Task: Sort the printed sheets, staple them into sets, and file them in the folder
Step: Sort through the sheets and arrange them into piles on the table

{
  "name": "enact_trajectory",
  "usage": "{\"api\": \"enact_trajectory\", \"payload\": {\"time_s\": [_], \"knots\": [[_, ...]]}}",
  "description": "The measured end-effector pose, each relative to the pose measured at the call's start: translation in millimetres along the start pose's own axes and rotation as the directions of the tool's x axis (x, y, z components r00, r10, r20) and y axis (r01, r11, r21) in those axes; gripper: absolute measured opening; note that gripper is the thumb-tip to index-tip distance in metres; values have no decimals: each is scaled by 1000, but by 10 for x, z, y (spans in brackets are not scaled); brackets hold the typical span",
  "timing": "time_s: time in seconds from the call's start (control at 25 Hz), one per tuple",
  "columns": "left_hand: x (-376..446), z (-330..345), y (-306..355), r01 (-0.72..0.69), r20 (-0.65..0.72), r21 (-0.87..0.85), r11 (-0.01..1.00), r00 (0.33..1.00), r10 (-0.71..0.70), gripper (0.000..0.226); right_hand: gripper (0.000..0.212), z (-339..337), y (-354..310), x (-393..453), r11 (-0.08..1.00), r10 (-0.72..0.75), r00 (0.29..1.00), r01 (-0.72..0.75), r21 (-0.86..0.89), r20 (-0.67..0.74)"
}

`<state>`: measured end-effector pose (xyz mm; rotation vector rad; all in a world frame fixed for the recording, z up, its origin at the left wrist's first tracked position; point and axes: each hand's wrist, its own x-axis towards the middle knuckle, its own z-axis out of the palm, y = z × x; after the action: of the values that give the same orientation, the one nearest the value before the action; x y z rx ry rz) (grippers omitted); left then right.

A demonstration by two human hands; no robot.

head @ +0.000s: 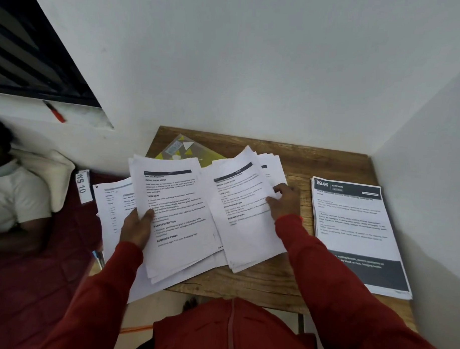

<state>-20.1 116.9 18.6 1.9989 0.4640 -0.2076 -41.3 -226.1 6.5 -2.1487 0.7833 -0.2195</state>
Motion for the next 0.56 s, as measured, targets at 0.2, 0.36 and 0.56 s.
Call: {"api": "enact_trajectory", "payload": {"time_s": [0.2, 0.36, 0.56], "knots": [[-83, -6, 51, -66, 8, 80, 995, 998, 66, 40, 35, -86, -76, 15, 954, 215, 955, -250, 165, 205], [-131, -4, 76, -144, -13, 112, 983, 989, 146, 41, 61, -166, -110, 89, 930, 234, 921, -305, 206, 311], [-120, -35, 101, -189, -46, 103, 977, 980, 195, 37, 39, -473, -52, 213, 971, 140, 966, -177, 160, 216]]}}
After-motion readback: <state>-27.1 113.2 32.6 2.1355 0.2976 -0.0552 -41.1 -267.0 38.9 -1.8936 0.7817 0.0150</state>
